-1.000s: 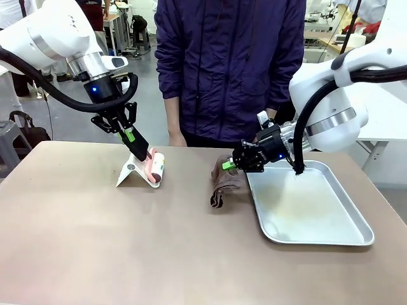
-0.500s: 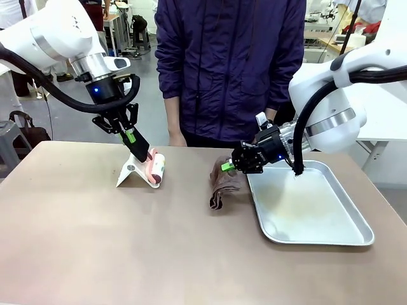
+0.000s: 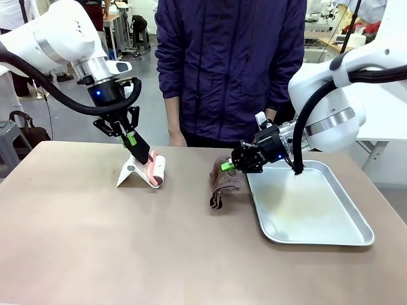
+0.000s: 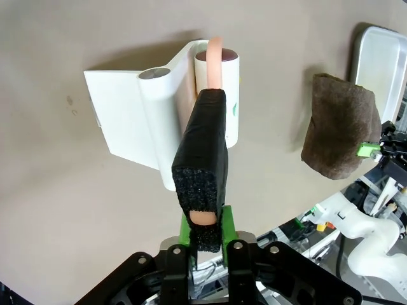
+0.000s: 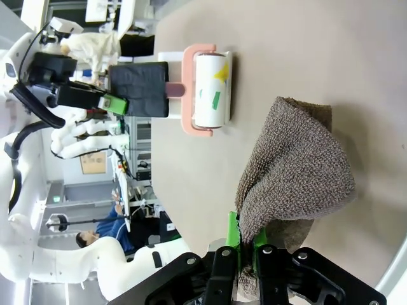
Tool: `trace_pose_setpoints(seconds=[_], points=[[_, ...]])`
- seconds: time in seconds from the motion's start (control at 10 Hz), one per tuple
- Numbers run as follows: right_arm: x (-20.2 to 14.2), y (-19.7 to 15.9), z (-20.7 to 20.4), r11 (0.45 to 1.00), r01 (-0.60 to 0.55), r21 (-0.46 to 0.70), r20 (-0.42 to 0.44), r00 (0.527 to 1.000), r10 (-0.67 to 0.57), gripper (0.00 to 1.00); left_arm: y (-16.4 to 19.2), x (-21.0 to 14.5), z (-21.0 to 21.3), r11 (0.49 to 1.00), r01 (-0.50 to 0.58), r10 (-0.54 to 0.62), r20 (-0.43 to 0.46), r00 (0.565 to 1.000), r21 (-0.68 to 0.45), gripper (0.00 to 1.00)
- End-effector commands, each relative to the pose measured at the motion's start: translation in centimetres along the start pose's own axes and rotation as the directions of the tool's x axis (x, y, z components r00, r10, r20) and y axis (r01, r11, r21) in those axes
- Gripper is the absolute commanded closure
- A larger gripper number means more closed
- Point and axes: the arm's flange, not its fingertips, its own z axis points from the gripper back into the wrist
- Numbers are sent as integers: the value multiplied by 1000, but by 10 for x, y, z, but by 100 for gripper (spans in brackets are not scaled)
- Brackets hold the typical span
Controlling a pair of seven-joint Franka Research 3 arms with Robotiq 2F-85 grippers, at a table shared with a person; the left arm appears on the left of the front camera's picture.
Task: Clean the surface of the table.
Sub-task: Return the Lint Roller and towel to their original positions.
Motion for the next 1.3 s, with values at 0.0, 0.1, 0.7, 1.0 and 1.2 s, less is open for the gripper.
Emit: trace_pose_setpoints(seconds=[0.0, 0.1, 0.7, 1.0, 1.2], points=[[6, -3, 1, 1000, -8, 9, -23, 1000, 9, 34, -3, 1, 3, 1000, -18, 18, -15, 1000, 7, 24], [5, -3, 2, 1000, -9, 10, -25, 1000, 9, 7, -2, 1, 4, 1000, -22, 22, -9, 1000, 5, 0], [14, 9, -3, 998, -11, -66, -106, 994, 4, 0, 17, -8, 28, 996, -85, 86, 50, 995, -27, 0], [48, 47, -22, 939, -43, -342, -344, 935, -83, 0, 23, -27, 41, 996, -67, 71, 80, 994, -50, 0], [67, 64, -34, 865, -101, -491, -444, 883, -149, 0, 31, -42, 48, 995, -56, 63, 92, 994, -80, 0]])
